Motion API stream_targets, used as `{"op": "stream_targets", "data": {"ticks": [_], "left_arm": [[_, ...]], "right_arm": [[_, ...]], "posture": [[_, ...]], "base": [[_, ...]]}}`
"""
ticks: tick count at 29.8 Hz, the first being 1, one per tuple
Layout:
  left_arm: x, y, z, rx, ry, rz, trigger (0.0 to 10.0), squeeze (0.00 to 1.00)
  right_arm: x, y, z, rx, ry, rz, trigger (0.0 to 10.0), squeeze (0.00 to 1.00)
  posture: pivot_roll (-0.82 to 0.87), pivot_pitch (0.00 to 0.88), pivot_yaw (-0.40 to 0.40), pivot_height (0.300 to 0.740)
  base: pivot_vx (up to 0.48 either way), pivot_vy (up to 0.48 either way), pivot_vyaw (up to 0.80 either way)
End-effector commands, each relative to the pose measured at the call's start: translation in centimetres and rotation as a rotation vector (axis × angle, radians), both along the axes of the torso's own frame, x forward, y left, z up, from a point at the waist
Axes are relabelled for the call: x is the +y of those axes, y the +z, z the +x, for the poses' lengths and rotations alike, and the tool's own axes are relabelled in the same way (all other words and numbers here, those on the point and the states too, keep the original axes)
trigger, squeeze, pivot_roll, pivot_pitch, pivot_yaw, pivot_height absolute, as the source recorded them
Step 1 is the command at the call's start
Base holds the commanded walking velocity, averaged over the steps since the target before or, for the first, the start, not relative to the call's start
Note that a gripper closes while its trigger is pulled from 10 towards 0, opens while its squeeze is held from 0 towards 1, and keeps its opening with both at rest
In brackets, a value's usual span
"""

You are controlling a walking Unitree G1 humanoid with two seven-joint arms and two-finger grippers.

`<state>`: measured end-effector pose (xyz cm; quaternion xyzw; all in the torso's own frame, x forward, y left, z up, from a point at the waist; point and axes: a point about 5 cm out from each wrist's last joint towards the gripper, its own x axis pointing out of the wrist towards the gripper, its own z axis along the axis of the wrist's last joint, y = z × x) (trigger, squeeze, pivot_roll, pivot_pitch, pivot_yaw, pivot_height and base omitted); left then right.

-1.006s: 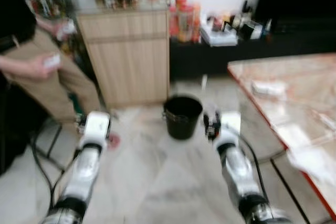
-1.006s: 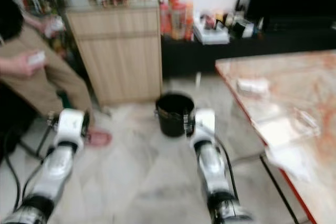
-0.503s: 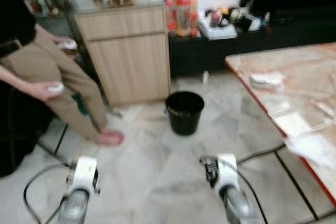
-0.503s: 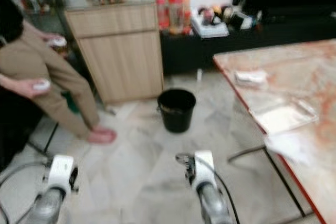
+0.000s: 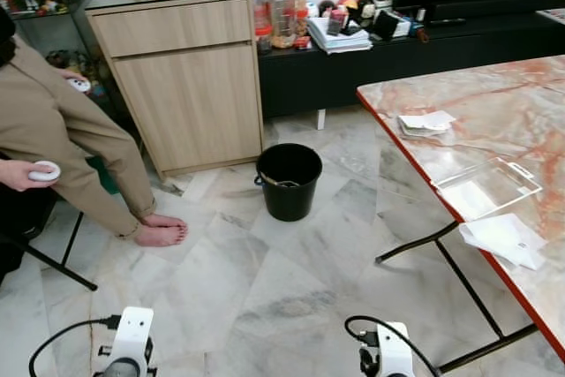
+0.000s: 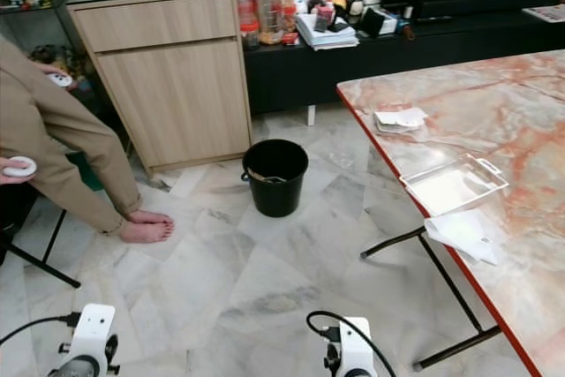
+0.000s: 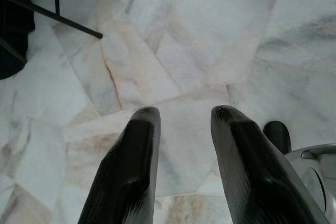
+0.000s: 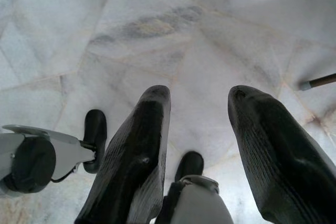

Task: Picking trash to rubbish bin

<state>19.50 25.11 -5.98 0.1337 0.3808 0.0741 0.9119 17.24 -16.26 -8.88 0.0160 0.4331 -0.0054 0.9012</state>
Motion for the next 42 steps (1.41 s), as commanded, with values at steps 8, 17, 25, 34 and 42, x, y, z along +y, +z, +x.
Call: {"op": "stream_targets", "data": {"ticks": [8,17,25,34,42], "left_arm": [[0.0,0.5,1.0,-0.01,-0.007,0.029,10.0,0.0],[-0.9,1.8,3.6,-0.052,-0.071,0.028,10.0,0.0],[-3.1,3.1,6.3,-0.106,-0.156,-0.011,10.0,0.0],[-7.7,4.3,8.7,-0.166,-0.337,-0.069,10.0,0.0],[-8.9,4.2,8.5,-0.153,-0.428,-0.068,10.0,0.0]], "right_arm": [[-0.3,0.2,0.5,-0.007,-0.084,0.019,10.0,0.0],[-1.1,0.5,0.8,-0.028,-0.123,0.014,10.0,0.0],[-3.7,0.4,0.0,-0.014,-0.23,-0.043,10.0,0.0],[-6.3,0.8,-0.1,-0.025,-0.347,-0.094,10.0,0.0],[-5.3,0.9,0.5,-0.031,-0.329,-0.072,10.0,0.0]], "posture": [[0.17,0.0,0.043,0.74],[0.14,0.0,0.046,0.74],[0.14,0.0,0.039,0.74],[0.13,0.0,0.038,0.74],[0.15,0.0,0.042,0.74]], "base": [[0.0,0.0,0.0],[0.0,0.0,0.0],[0.0,0.0,0.0],[0.0,0.0,0.0],[0.0,0.0,0.0]]}}
